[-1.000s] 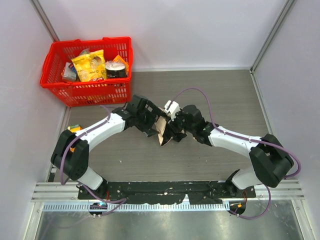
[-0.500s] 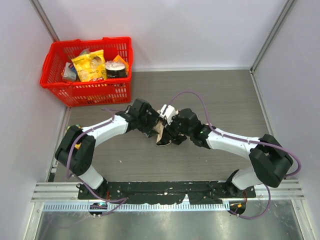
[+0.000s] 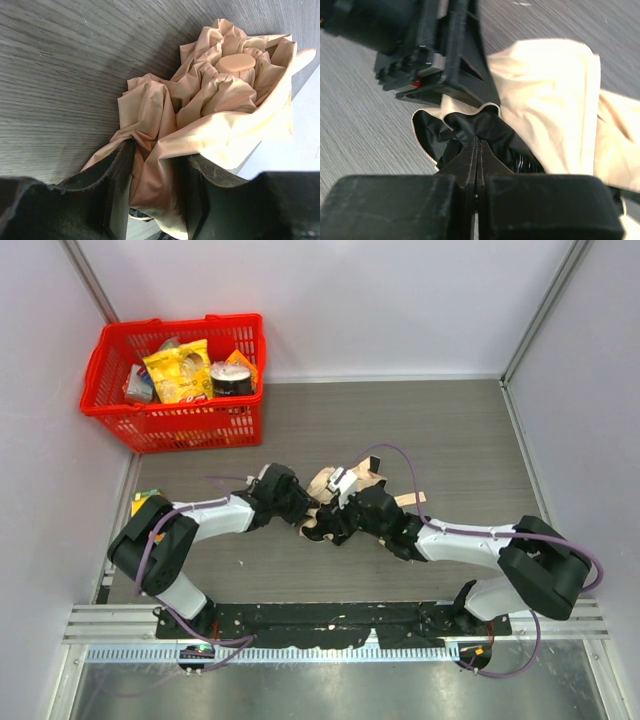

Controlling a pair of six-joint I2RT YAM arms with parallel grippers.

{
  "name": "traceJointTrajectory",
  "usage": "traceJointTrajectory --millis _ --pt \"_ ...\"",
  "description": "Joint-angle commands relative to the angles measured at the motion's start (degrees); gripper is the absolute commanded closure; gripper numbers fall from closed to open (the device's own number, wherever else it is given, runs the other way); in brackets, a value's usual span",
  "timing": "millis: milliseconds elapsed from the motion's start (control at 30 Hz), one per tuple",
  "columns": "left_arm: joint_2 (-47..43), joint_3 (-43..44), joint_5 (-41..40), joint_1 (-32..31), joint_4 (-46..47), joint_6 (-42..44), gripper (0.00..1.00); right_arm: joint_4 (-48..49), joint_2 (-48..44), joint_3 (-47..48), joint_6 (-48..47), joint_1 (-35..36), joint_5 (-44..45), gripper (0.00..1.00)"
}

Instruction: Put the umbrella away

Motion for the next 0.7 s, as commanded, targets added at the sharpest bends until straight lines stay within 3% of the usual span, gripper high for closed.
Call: traceJointTrajectory --millis 0,67,233,533,667 --pt "-2.14 -2.55 -1.19 -0.27 7.17 2.76 0.56 -5.50 -5.92 2.92 13.70 -0.07 8.83 0.91" --pt "-2.14 -2.82 -0.92 -0.44 8.05 3.20 0.54 -12.34 -9.08 5.02 16.00 -0.16 9.99 0.70" --pt "-3.28 -4.31 -0.66 -0.88 9.81 4.26 0.46 -28.20 -7.79 12.59 15.50 -2.44 9.20 0.43" --pt "-6.44 -8.70 0.57 -1.15 11.48 5.40 0.43 -36.47 7.85 26.13 8.20 -9.65 -2.23 0.35" --pt "-7.77 -11.34 0.48 -1.41 12.36 5.58 0.51 -36.73 12.68 29.64 7.23 -9.74 -3.37 0.34"
